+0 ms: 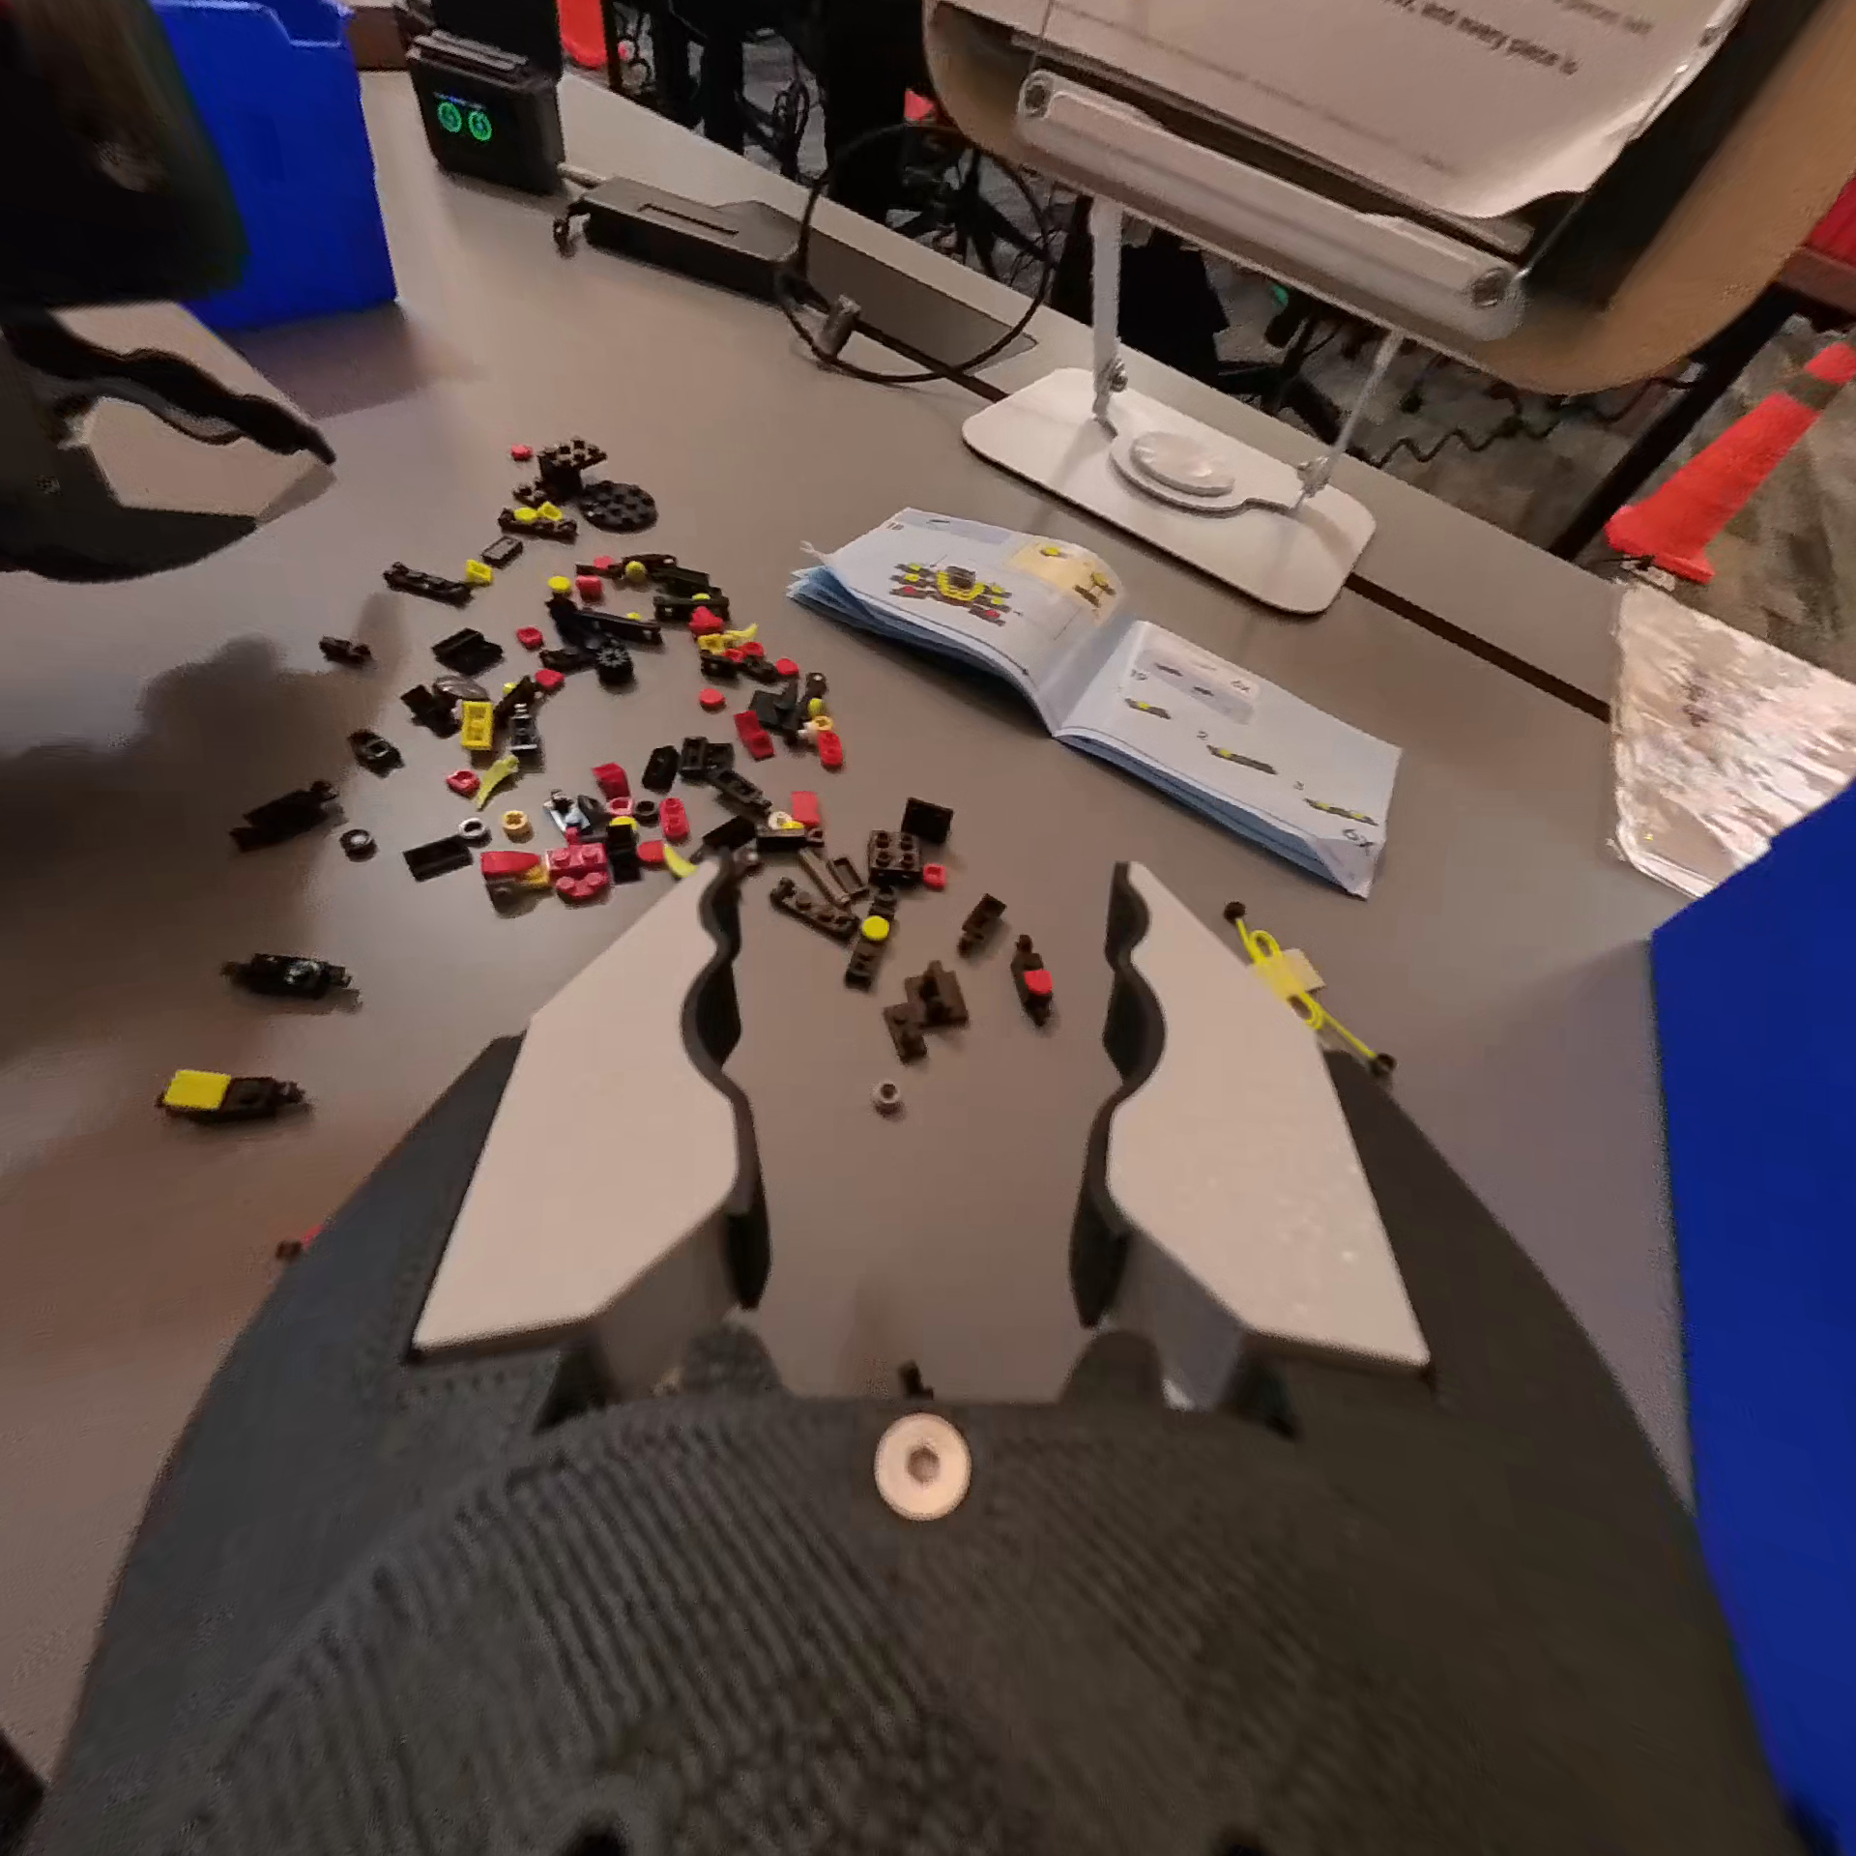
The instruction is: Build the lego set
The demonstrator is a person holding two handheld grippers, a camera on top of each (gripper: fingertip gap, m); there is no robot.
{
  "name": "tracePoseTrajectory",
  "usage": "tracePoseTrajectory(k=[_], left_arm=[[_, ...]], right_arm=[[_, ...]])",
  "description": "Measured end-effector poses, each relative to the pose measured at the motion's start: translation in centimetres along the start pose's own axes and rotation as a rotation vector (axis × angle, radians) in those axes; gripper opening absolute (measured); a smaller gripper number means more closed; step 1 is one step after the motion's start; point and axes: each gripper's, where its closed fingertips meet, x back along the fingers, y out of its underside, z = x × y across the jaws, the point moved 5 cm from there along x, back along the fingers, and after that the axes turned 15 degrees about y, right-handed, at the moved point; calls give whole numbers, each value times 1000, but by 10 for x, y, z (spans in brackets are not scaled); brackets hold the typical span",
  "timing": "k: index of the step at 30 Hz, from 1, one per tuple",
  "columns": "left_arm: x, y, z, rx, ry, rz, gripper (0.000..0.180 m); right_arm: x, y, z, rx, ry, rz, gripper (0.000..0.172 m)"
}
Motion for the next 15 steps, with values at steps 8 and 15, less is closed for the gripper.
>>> tracePoseTrajectory(k=[8, 15], left_arm=[[5, -8, 8, -73, -20, -14, 0], [4, -7, 11, -100, -34, -43, 0]], right_arm=[[-1, -1, -1, -19, 4, 12, 70], [1, -3, 5, -145, -42, 17, 68]])
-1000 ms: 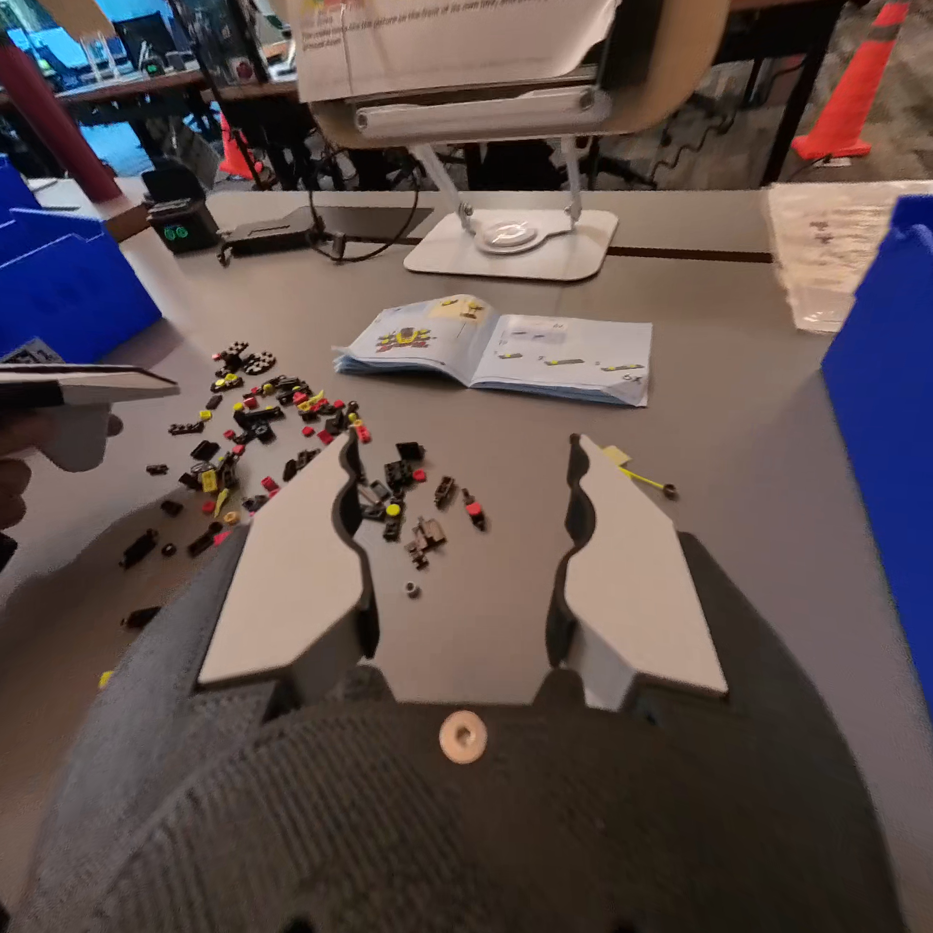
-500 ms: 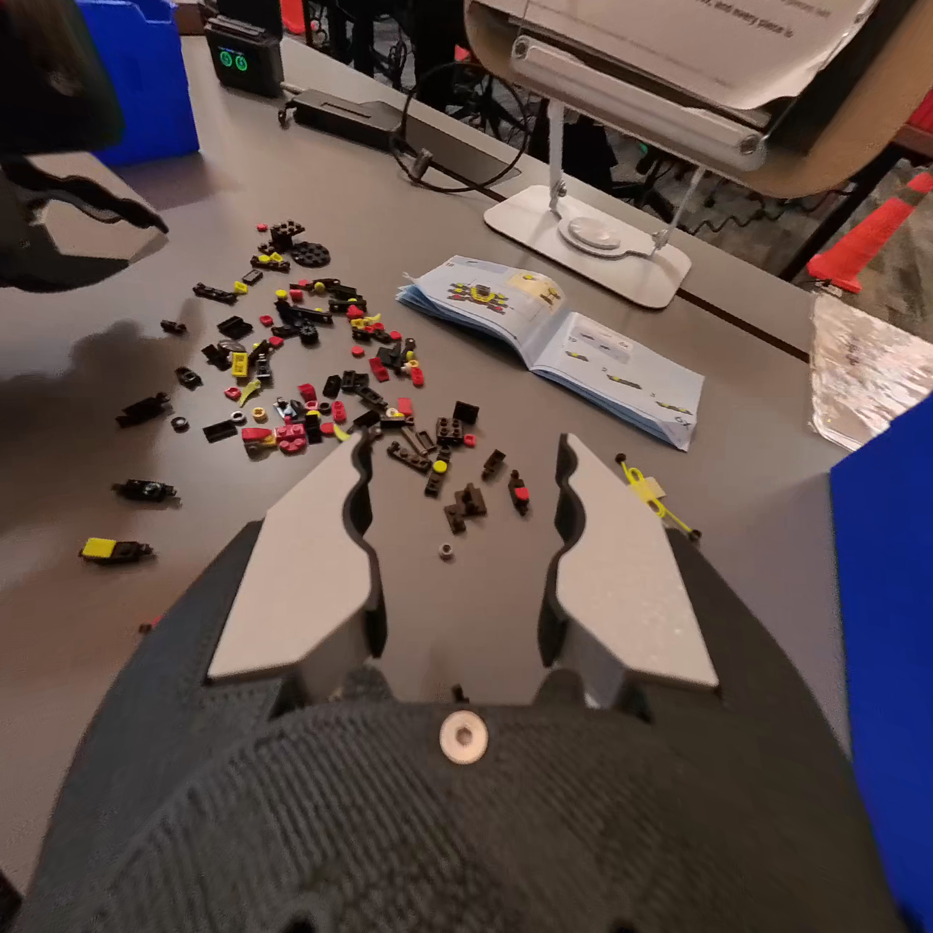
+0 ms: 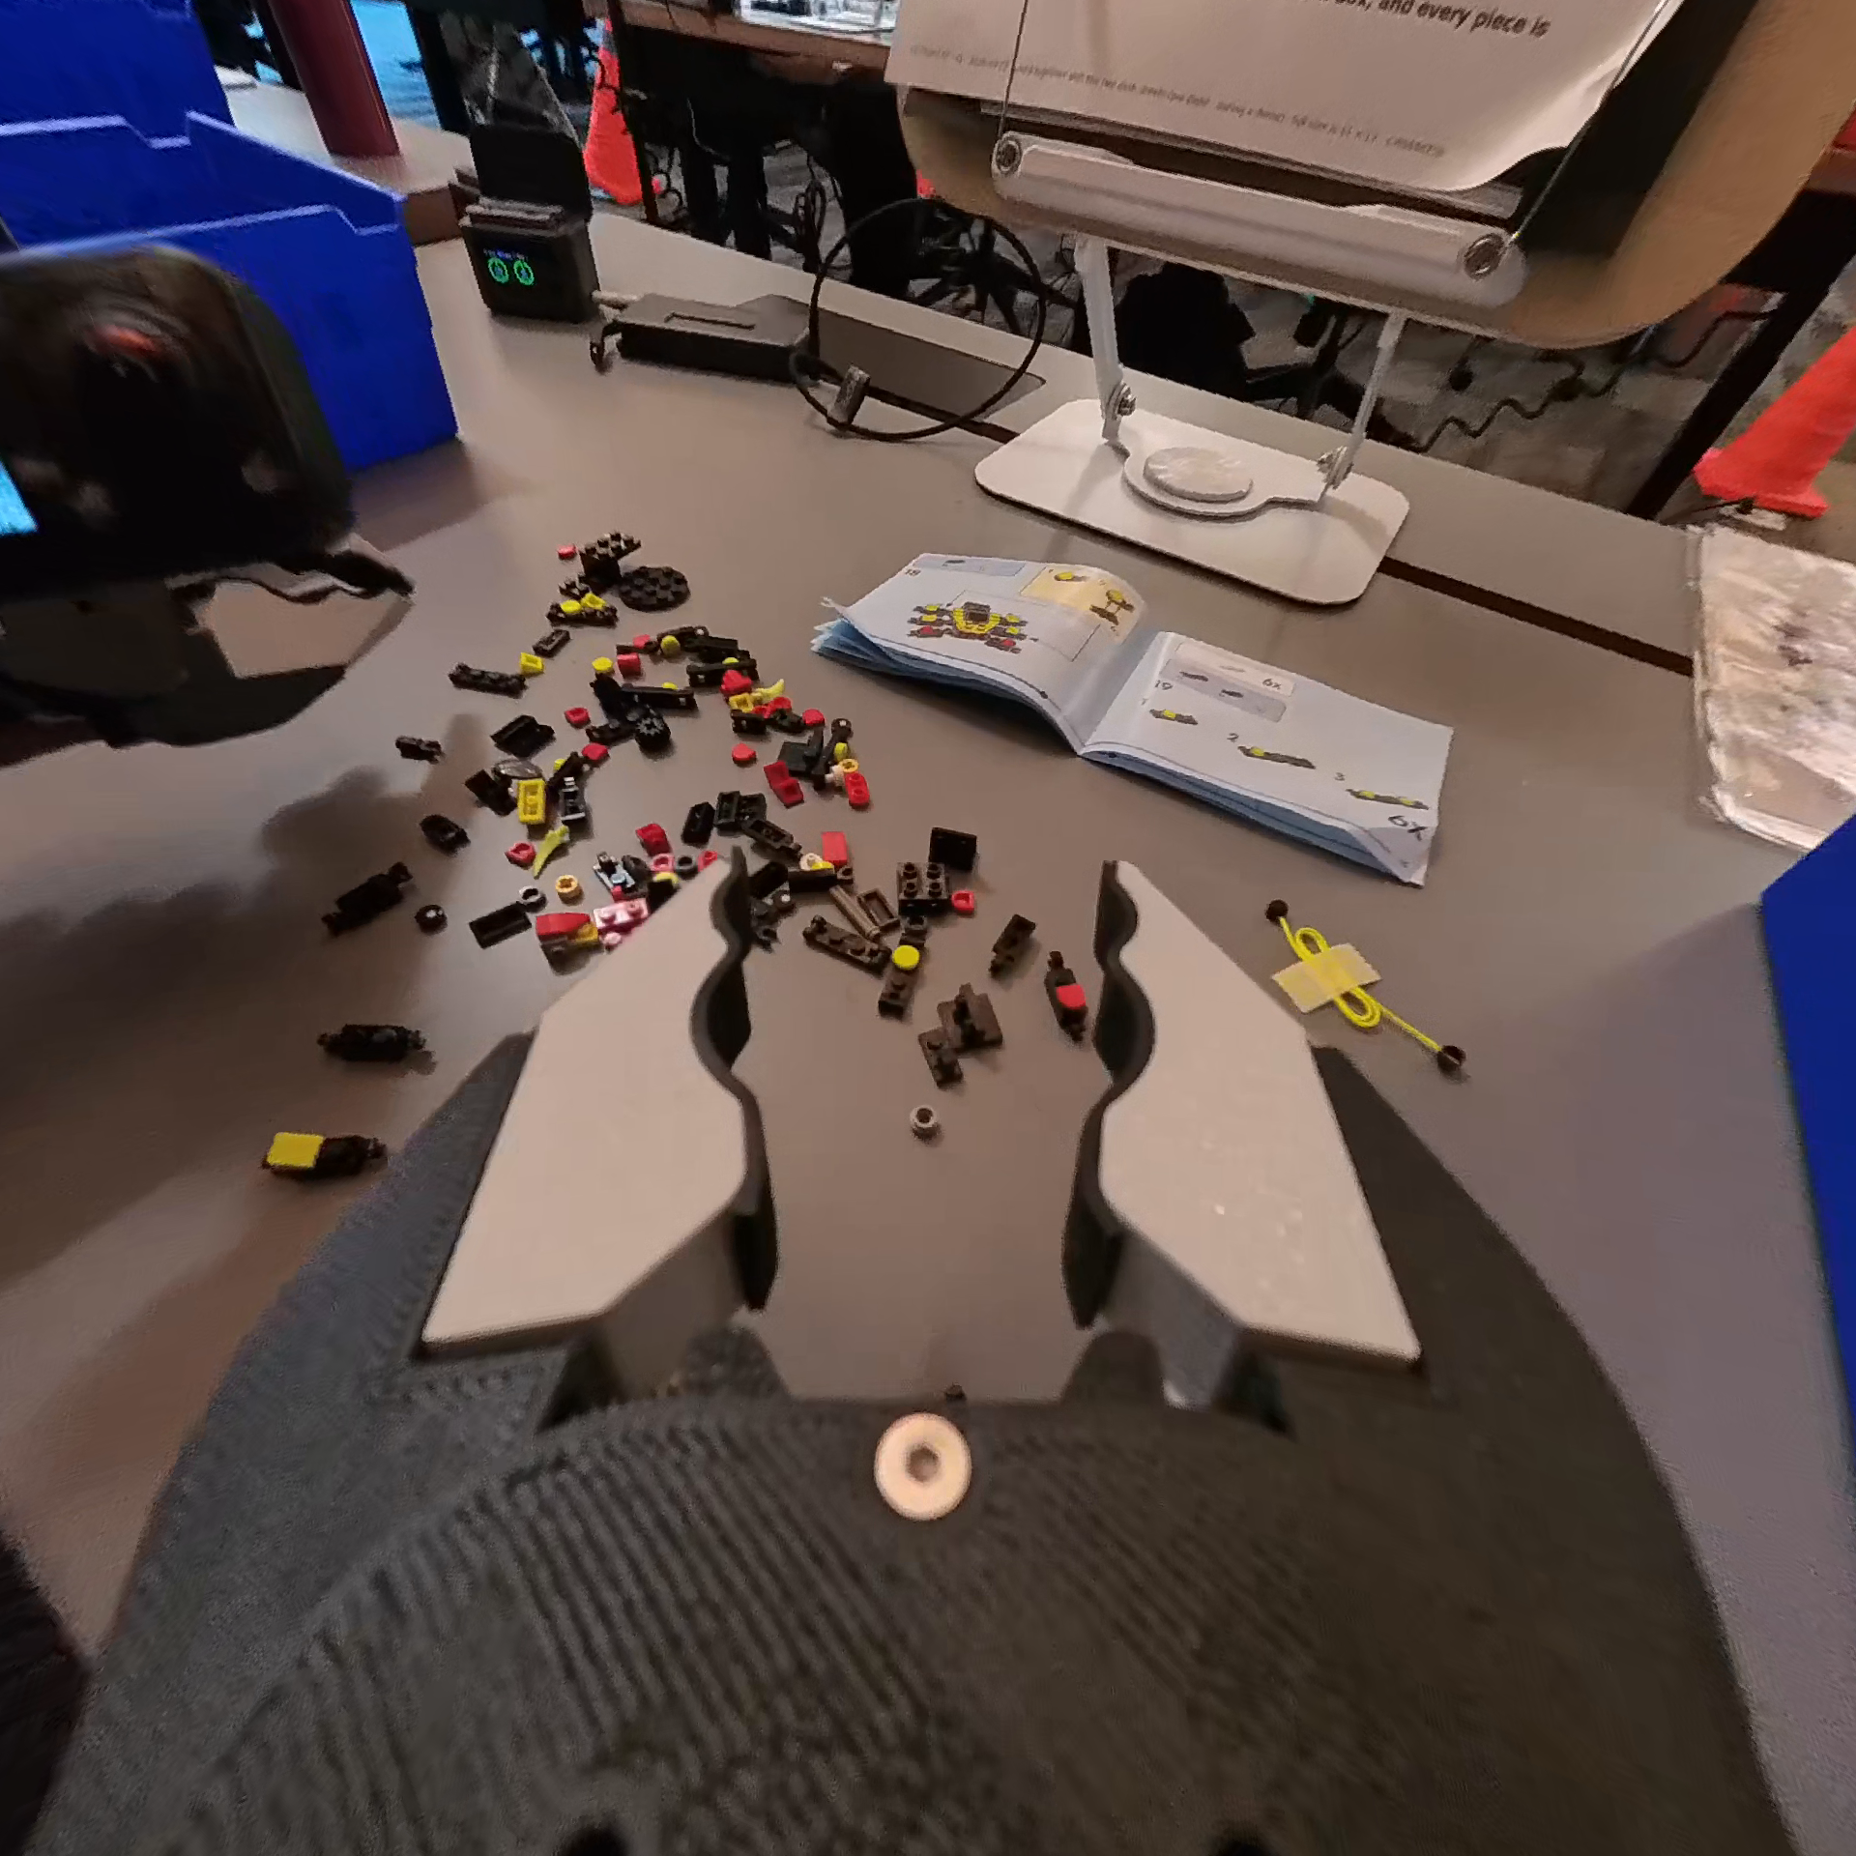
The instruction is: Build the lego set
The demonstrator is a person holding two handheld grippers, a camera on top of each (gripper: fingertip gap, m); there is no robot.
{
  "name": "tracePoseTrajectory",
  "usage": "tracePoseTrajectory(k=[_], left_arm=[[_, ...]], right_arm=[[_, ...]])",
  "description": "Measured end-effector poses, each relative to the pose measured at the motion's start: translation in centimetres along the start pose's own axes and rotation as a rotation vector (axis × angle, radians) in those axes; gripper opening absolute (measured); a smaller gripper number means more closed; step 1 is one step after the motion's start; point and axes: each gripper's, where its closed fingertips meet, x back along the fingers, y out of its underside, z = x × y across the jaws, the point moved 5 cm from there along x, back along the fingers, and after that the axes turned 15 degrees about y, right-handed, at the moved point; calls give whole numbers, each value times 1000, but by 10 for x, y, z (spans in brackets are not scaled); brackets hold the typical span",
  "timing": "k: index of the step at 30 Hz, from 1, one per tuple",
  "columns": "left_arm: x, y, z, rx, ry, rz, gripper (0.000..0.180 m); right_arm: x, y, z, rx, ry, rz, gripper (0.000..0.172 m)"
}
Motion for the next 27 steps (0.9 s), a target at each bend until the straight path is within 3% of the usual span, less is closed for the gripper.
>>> tracePoseTrajectory(k=[17, 27], left_arm=[[-19, 3, -9, -52, -76, -75, 0], [-21, 2, -17, 179, 75, 113, 0]], right_arm=[[4, -1, 12, -64, -27, -10, 67], [3, 2, 17, -69, -26, -29, 68]])
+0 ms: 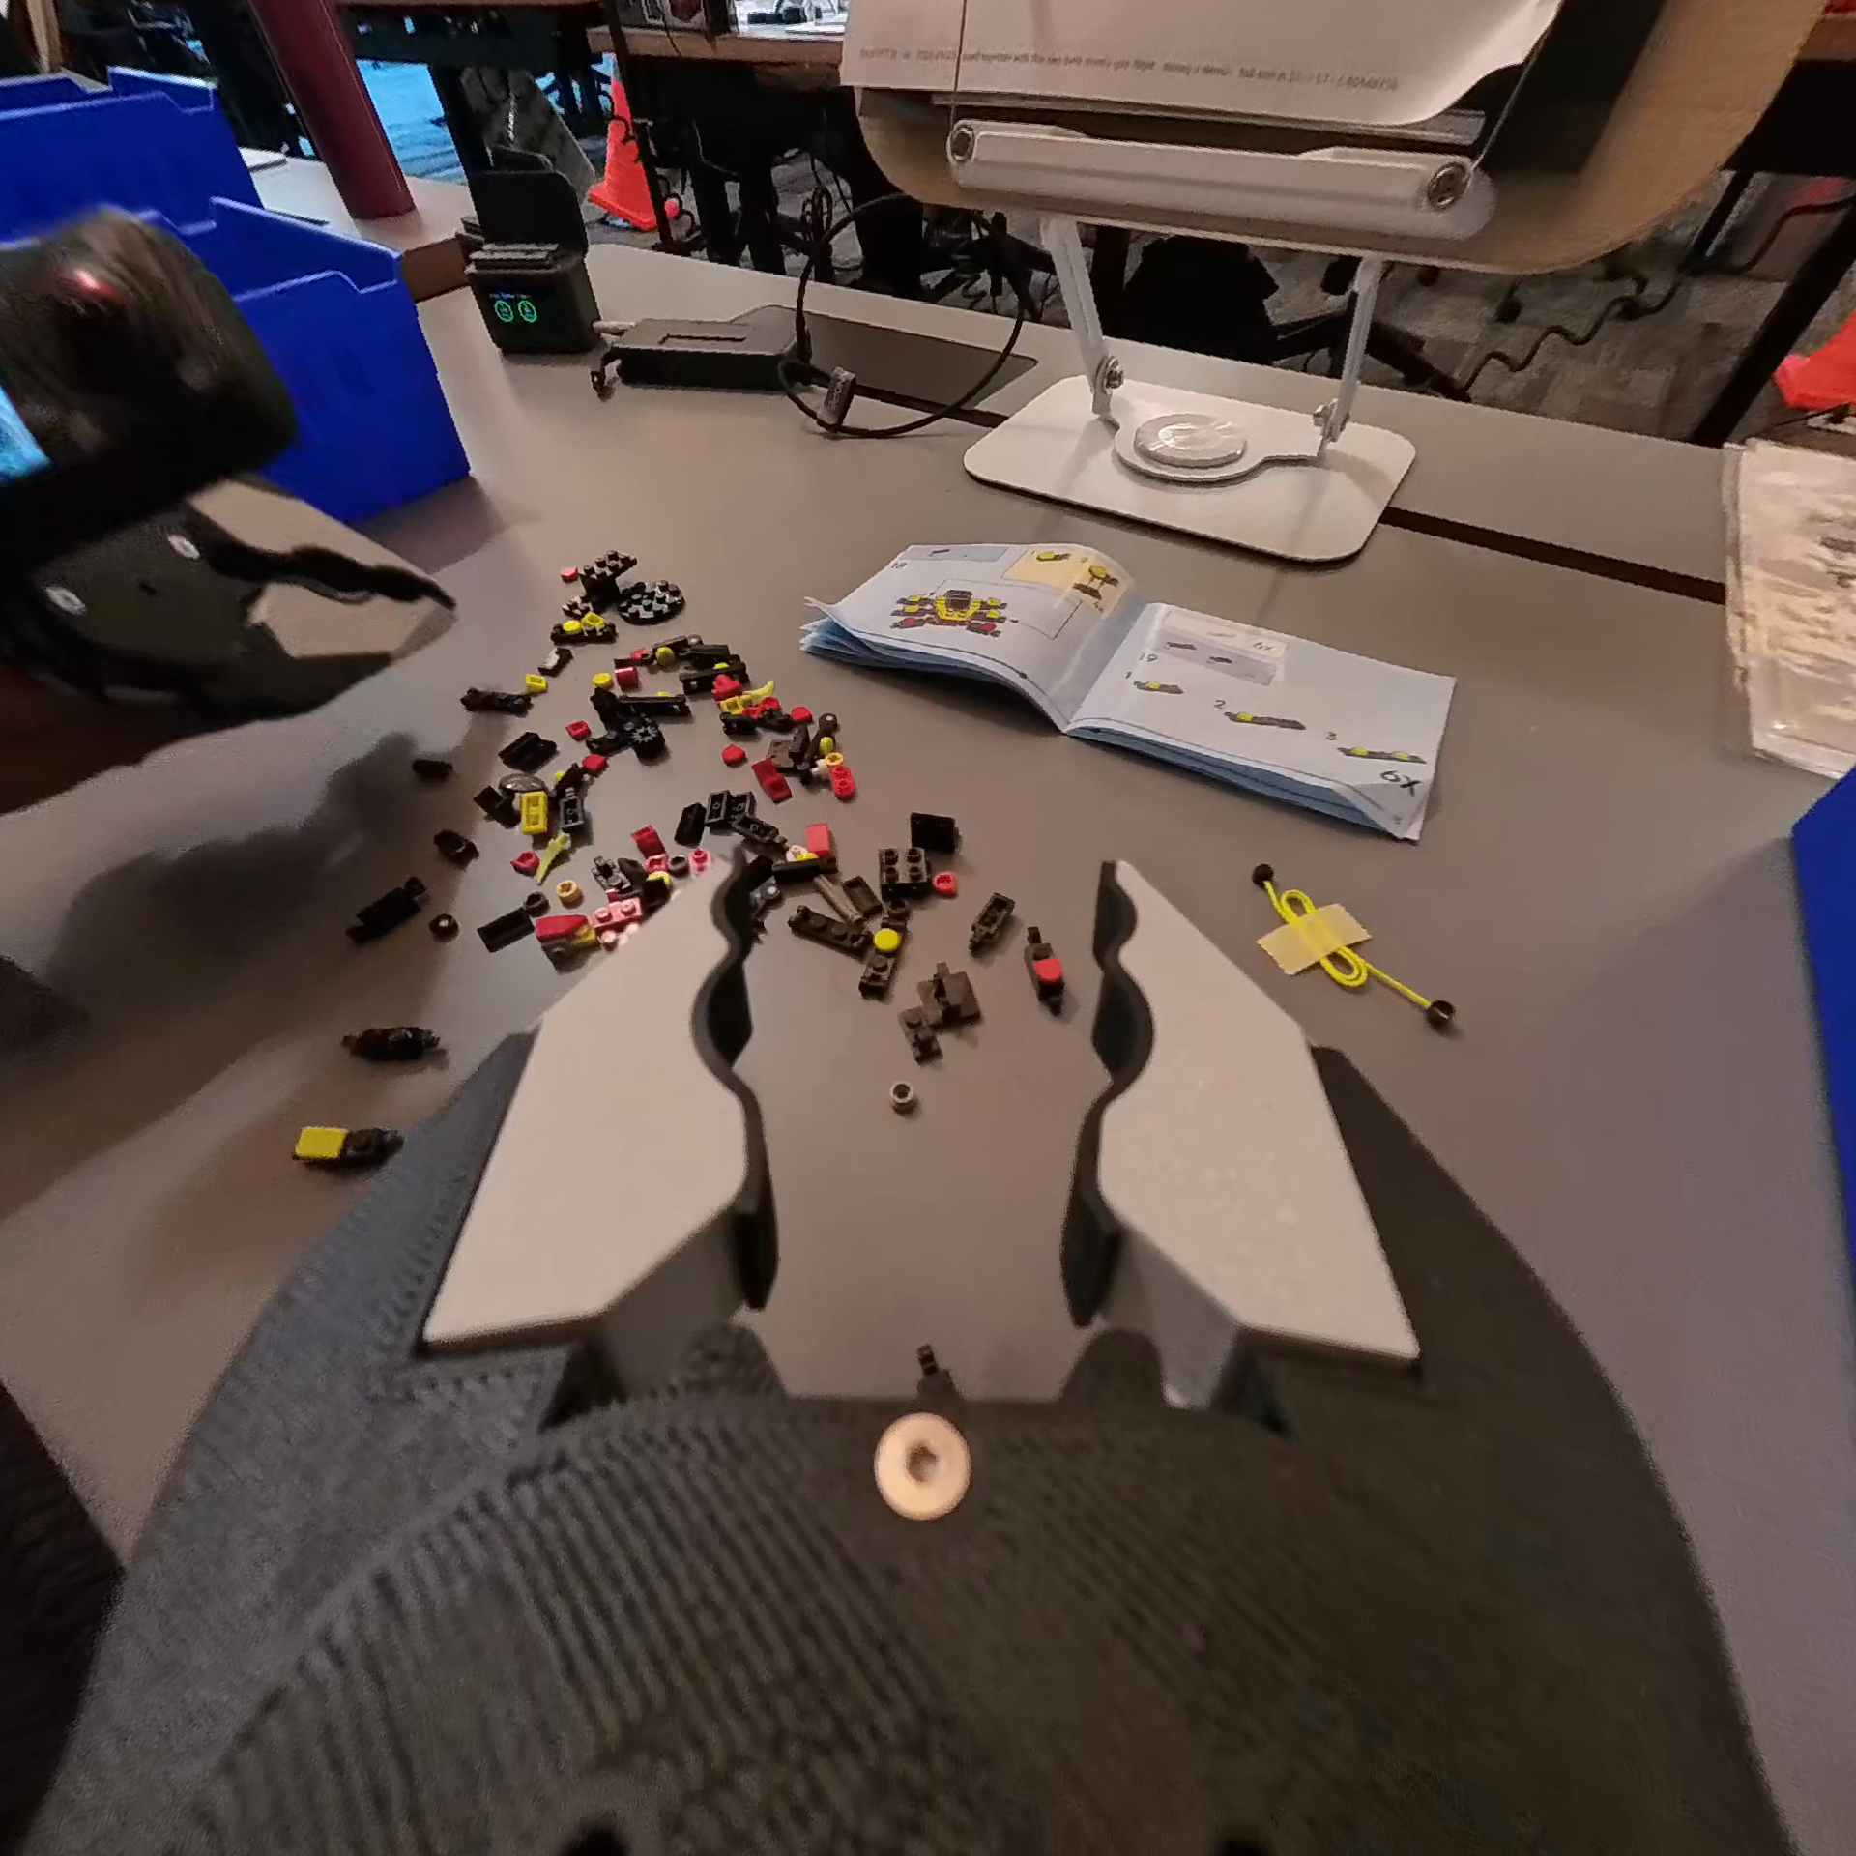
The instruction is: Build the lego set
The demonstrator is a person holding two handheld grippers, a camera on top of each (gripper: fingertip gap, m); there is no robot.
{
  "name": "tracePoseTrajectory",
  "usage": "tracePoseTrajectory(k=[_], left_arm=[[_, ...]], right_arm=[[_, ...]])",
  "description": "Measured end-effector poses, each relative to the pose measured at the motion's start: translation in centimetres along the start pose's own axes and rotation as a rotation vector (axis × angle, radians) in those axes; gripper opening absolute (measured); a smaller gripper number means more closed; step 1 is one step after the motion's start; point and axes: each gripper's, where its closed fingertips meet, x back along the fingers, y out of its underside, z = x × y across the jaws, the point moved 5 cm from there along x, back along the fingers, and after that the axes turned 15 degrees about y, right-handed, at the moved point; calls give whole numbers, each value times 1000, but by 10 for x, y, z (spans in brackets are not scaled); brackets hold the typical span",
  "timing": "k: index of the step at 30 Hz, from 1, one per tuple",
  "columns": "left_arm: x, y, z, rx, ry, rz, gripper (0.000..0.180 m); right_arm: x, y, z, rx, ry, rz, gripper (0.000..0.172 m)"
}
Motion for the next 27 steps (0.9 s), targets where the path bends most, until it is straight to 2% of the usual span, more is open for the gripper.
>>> tracePoseTrajectory(k=[7, 14, 21, 27], left_arm=[[-1, -1, -6, 142, 89, 114, 0], [-2, -2, -5, 240, 175, 176, 0], [-3, -1, -6, 341, 256, 216, 0], [-4, -1, -6, 348, 268, 217, 0]], right_arm=[[-3, 8, 8, 194, 100, -24, 68], [-4, 10, 8, 303, 158, -27, 73], [-4, 10, 8, 314, 171, -27, 76], [-3, 10, 9, 282, 161, -31, 76]])
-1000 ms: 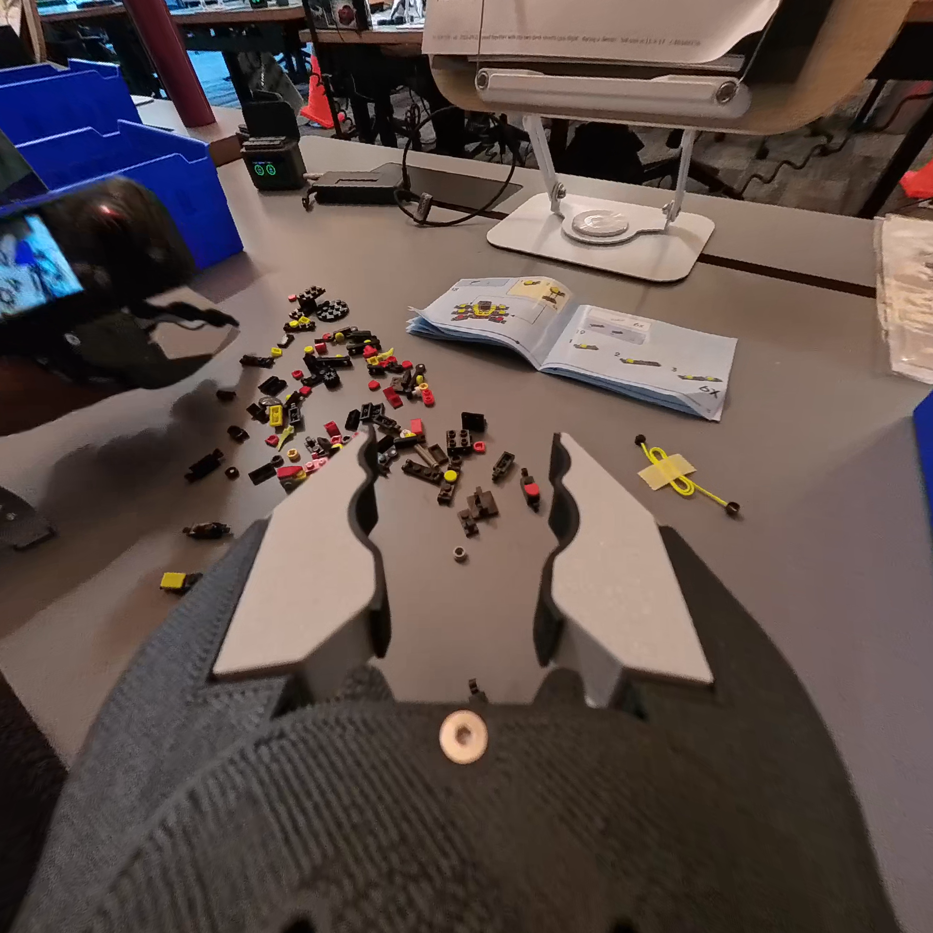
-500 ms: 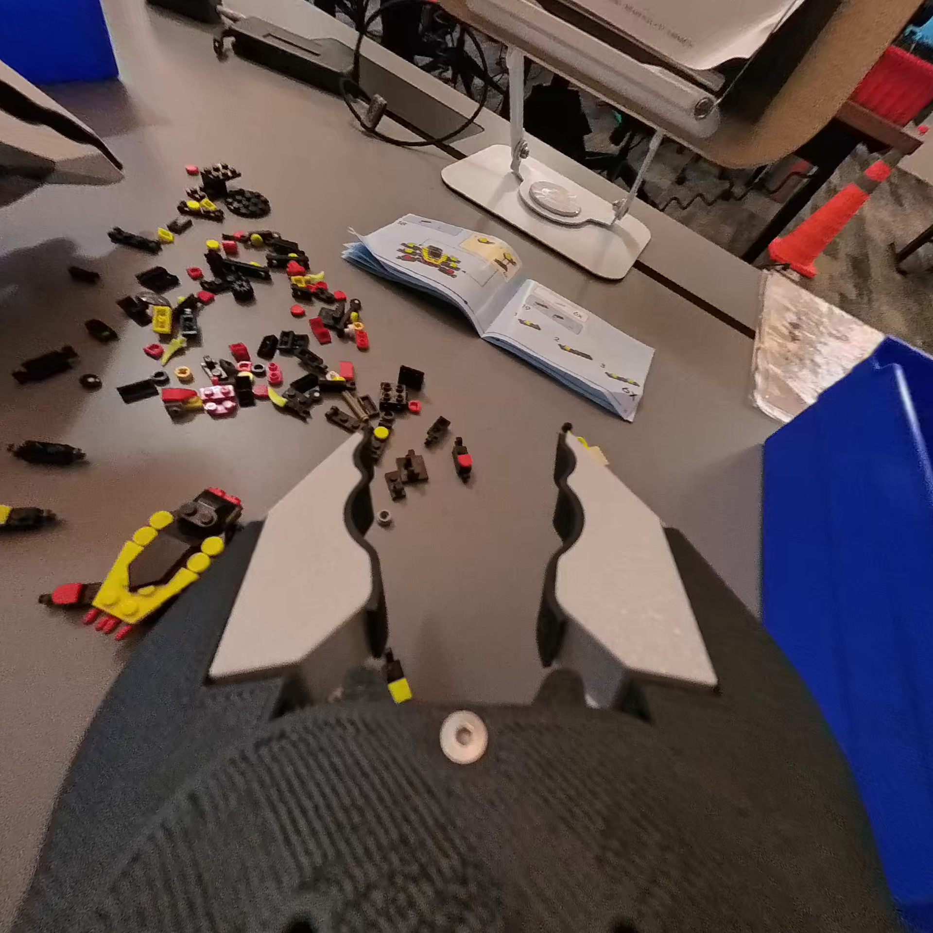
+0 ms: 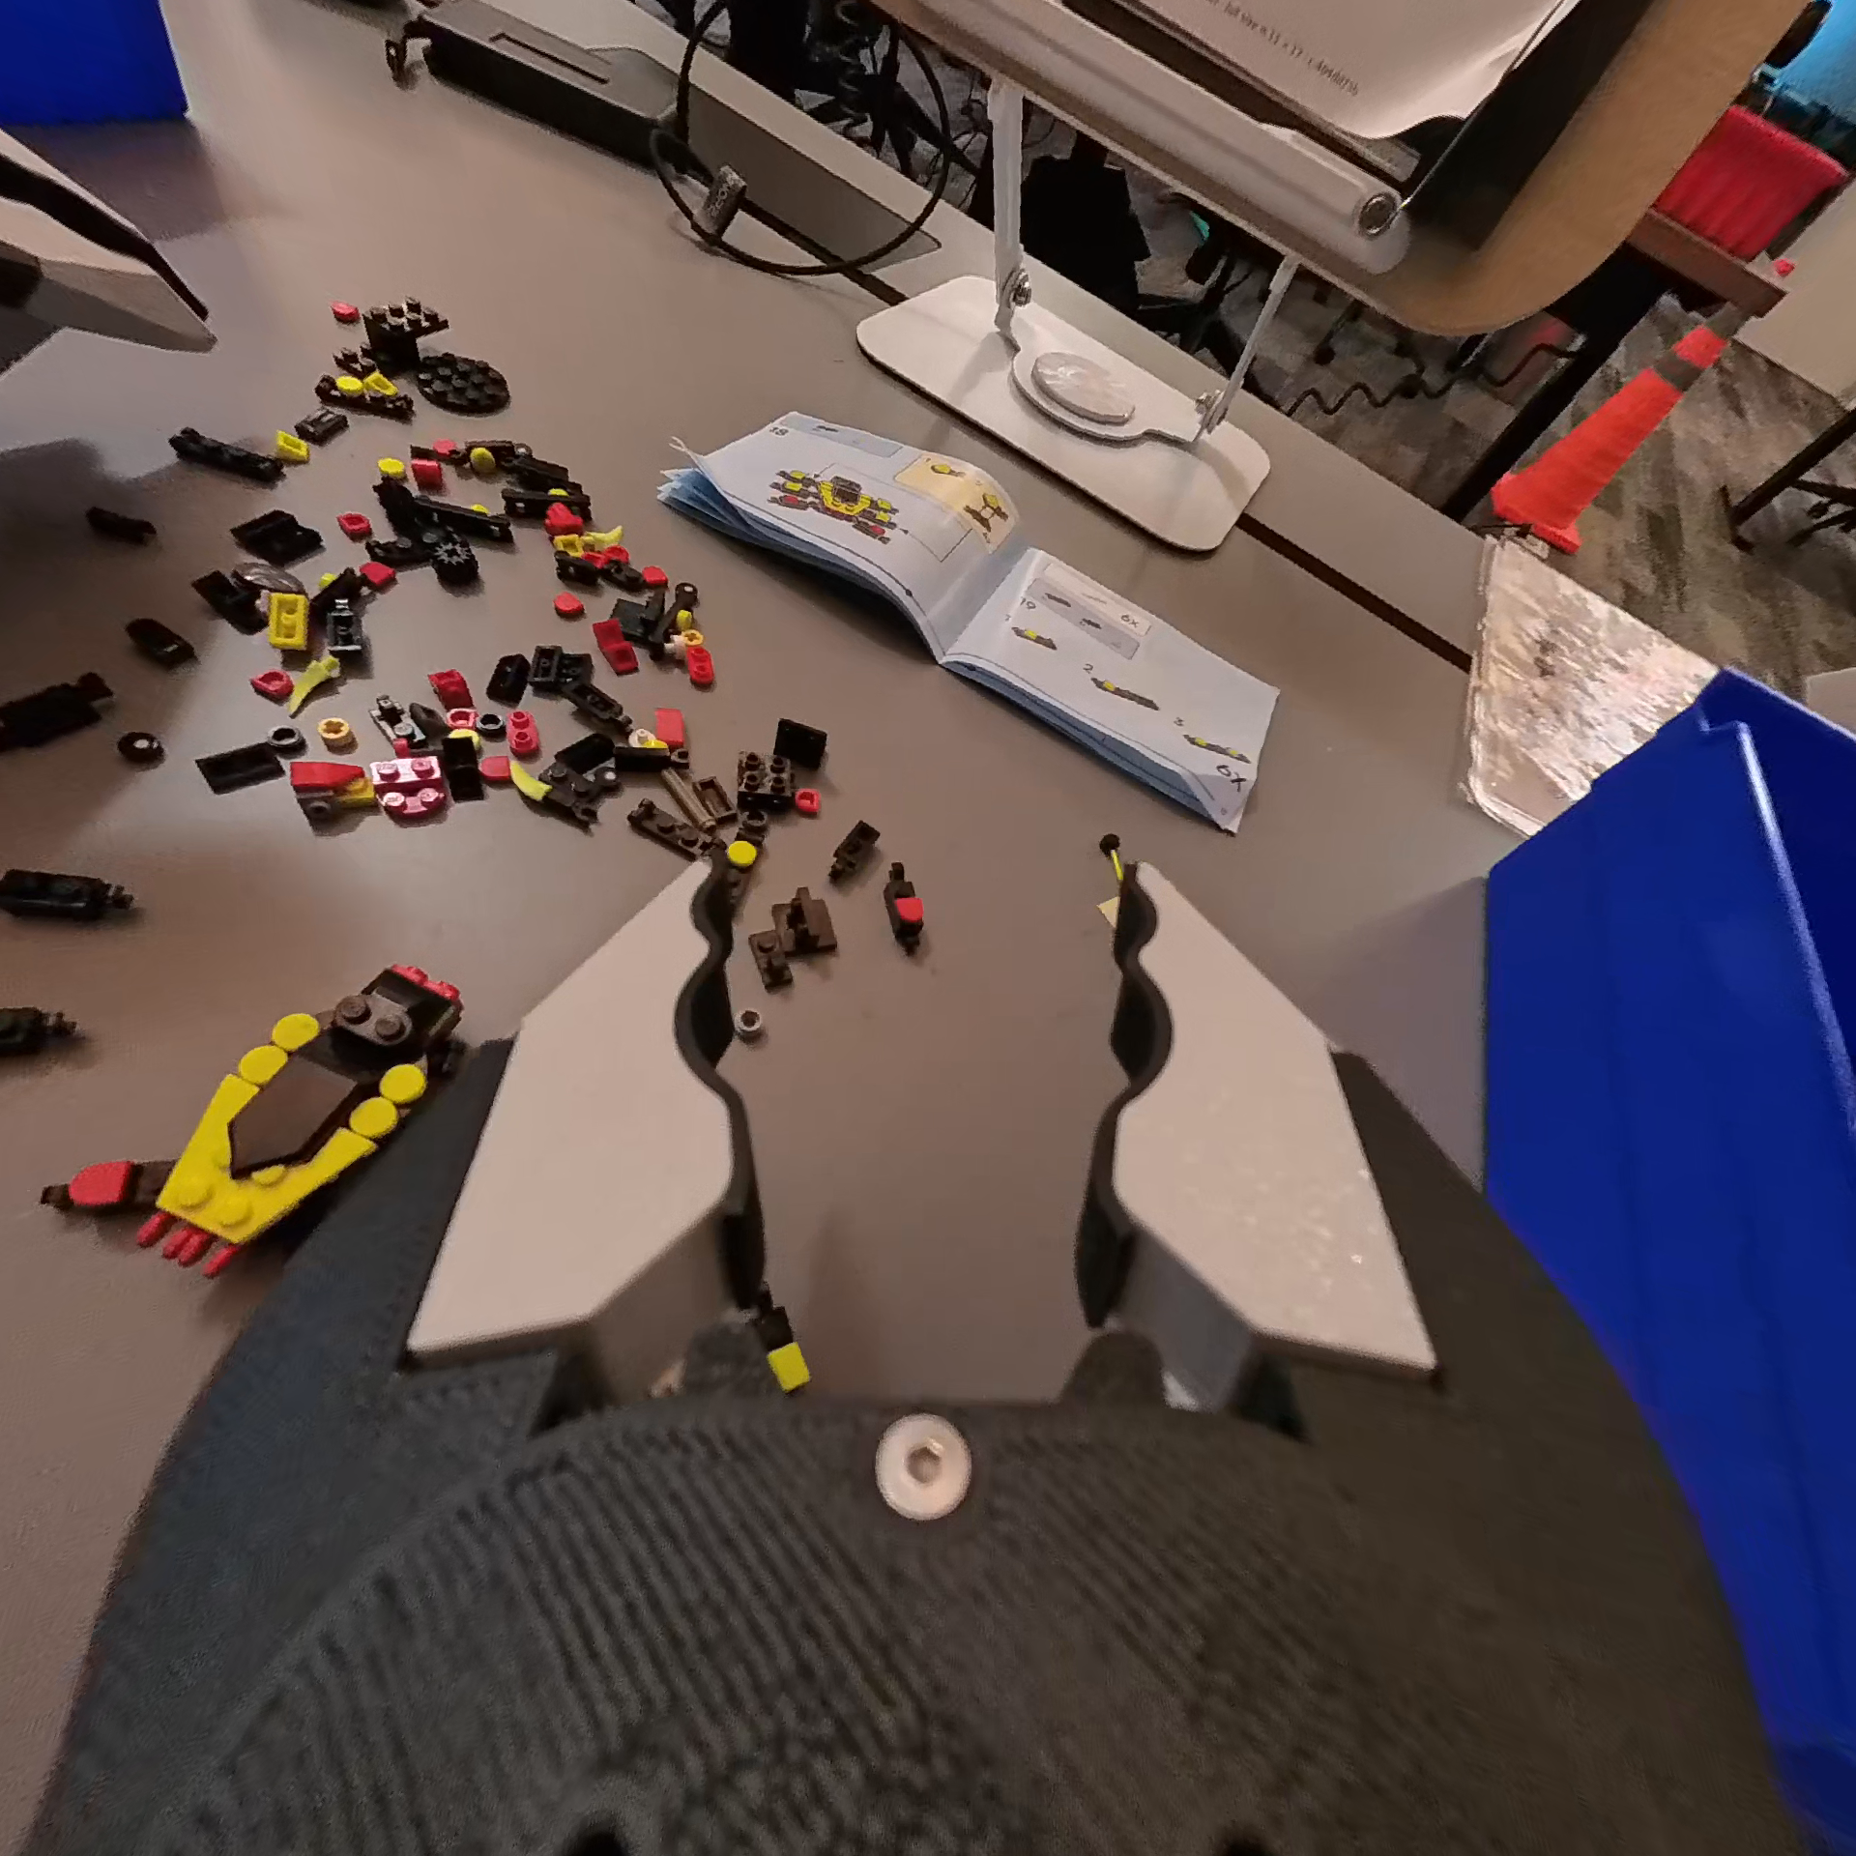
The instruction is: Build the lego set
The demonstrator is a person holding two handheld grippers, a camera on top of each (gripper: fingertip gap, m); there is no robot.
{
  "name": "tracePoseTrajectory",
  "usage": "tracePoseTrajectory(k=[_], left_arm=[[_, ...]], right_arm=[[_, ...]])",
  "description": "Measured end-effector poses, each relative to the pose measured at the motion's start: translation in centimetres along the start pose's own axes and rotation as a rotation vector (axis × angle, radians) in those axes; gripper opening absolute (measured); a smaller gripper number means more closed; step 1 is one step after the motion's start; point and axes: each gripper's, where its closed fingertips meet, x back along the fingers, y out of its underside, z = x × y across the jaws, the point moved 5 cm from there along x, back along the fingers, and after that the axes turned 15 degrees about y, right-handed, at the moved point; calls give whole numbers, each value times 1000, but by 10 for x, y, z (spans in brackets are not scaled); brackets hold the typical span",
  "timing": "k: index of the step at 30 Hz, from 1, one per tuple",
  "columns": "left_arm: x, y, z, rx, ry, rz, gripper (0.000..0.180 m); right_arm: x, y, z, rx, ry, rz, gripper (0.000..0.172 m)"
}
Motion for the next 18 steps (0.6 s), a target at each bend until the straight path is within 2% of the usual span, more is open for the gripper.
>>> tracePoseTrajectory(k=[18], left_arm=[[-4, 4, 1, 0, 3, -32, 9]], right_arm=[[1, 0, 0, -29, -14, -4, 75]])
